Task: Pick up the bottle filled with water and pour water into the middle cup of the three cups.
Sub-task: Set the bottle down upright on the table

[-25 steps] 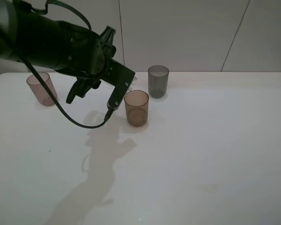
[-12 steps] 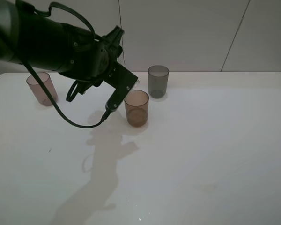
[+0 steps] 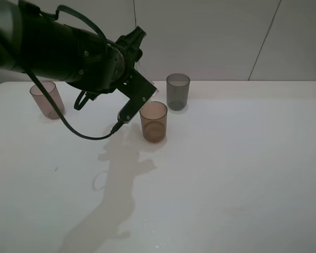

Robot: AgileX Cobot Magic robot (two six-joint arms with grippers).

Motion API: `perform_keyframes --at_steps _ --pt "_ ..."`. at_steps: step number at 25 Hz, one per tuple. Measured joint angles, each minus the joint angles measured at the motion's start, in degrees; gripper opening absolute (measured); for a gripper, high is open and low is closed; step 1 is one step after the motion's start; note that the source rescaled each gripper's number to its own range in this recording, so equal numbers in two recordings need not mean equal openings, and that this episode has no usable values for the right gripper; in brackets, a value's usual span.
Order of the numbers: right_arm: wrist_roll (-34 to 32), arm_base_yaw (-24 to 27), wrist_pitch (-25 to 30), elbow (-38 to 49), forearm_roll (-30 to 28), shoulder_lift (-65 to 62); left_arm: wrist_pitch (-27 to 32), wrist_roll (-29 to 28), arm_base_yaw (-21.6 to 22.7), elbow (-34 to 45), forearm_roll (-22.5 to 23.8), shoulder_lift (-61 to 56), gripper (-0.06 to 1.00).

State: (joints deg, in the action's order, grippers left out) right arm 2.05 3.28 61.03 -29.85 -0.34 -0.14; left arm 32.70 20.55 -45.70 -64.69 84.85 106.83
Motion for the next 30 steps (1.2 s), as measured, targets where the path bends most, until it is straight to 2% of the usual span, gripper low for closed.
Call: perform_keyframes --at_steps 15,18,20,23,25,30 --pt "0.0 0.0 0.0 0.0 0.0 0.0 -1.4 0.0 0.0 0.0 0.0 0.0 0.02" --pt "0.0 0.0 0.0 0.0 0.0 0.0 -2.3 -2.3 0.0 0.0 -2.3 0.0 0.02" --pt "0.0 0.0 0.0 0.0 0.0 0.0 -2.9 -7.3 0.0 0.0 -5.0 0.0 0.02" --pt "0.0 0.0 0.0 0.0 0.0 0.0 -3.9 -18.3 0.2 0.0 -8.1 0.0 0.02" --pt "0.0 0.0 0.0 0.0 0.0 0.0 -4.1 -27.4 0.8 0.0 -9.4 0.0 0.02" --pt "0.0 0.0 0.0 0.0 0.0 0.0 -4.3 -55.6 4.1 0.0 -12.1 -0.1 0.02"
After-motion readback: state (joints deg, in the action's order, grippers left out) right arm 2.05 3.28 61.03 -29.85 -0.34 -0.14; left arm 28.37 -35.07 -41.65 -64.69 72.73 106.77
